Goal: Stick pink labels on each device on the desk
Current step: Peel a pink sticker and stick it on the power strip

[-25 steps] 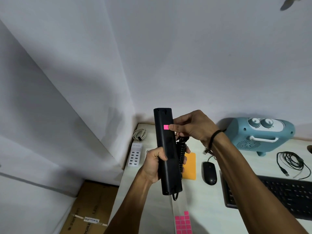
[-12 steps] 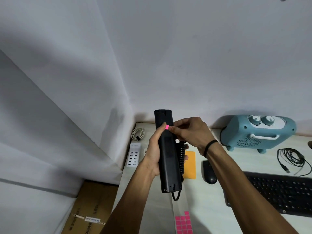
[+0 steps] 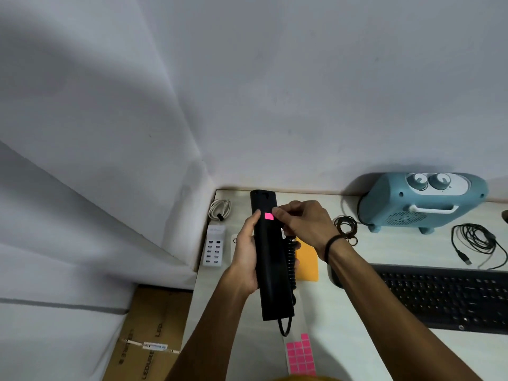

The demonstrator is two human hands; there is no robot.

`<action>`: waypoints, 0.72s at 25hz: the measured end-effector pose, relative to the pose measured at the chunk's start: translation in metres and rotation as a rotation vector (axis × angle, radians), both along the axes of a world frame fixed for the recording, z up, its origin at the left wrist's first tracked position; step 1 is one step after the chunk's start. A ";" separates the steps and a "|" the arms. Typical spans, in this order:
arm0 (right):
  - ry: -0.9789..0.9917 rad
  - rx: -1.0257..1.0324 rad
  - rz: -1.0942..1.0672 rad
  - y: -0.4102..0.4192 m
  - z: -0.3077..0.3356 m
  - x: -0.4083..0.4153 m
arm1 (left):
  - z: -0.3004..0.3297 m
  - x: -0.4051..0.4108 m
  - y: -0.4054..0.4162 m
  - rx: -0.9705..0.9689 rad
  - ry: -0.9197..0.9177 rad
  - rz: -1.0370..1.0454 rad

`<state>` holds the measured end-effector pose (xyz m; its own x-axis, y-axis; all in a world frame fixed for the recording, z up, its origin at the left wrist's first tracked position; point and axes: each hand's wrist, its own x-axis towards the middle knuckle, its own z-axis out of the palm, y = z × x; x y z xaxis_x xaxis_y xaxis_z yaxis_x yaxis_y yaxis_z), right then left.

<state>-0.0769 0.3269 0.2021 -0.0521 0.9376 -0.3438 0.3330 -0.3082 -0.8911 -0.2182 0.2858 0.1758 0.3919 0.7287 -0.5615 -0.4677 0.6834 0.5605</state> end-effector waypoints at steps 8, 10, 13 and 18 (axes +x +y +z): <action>0.338 -0.257 -0.234 0.033 -0.041 0.020 | -0.015 -0.002 0.069 0.479 0.795 -0.321; 0.481 -0.335 -0.201 0.057 -0.042 0.029 | -0.017 0.003 0.107 0.698 1.002 -0.423; 0.638 -0.355 -0.327 0.091 -0.055 0.044 | -0.041 0.008 0.162 0.942 1.315 -0.636; 0.428 -0.343 -0.341 0.117 -0.113 0.074 | -0.111 0.015 0.196 1.269 1.724 -1.081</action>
<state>-0.0030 0.4438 0.0886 0.0304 0.7663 -0.6417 -0.1968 -0.6249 -0.7555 -0.2032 0.4822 0.0650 0.5649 0.7736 -0.2870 0.8174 -0.5723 0.0662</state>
